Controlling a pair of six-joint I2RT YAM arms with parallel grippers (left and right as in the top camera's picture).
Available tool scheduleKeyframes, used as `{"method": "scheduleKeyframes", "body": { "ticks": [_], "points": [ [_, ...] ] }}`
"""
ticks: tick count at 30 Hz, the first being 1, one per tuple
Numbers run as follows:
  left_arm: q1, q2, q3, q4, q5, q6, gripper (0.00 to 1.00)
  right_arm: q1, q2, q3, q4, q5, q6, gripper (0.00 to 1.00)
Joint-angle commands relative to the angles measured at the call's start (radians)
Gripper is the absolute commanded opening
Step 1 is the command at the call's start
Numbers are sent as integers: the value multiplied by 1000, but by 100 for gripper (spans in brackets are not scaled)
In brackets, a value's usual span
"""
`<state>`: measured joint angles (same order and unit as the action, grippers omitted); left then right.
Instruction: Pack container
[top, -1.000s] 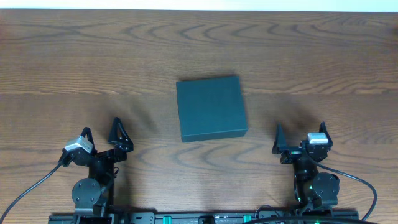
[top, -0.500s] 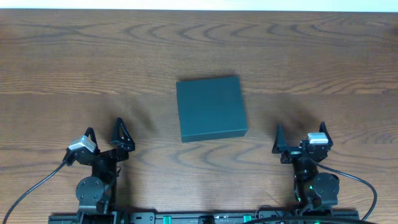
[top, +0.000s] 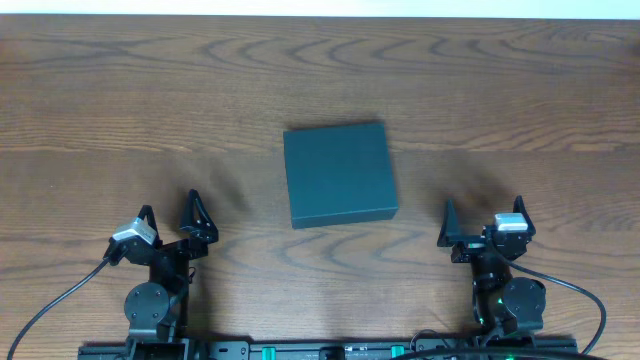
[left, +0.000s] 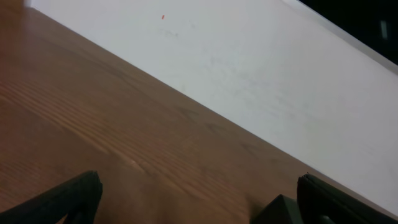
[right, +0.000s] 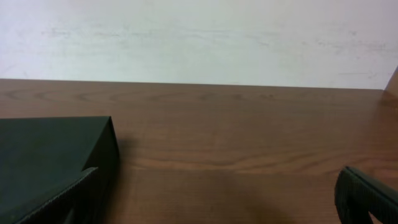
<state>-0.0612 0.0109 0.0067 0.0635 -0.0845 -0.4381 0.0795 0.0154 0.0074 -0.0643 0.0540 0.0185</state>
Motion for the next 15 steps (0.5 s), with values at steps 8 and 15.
{"method": "scheduleKeyframes", "body": {
  "ticks": [8,15],
  "points": [
    [-4,-8,-3,-6,102,268,98,-8,-6,-2,-4,10,14,99],
    [-4,-8,-3,-21,142,425,99,-8,-6,-2,-4,10,14,99]
  ]
}}
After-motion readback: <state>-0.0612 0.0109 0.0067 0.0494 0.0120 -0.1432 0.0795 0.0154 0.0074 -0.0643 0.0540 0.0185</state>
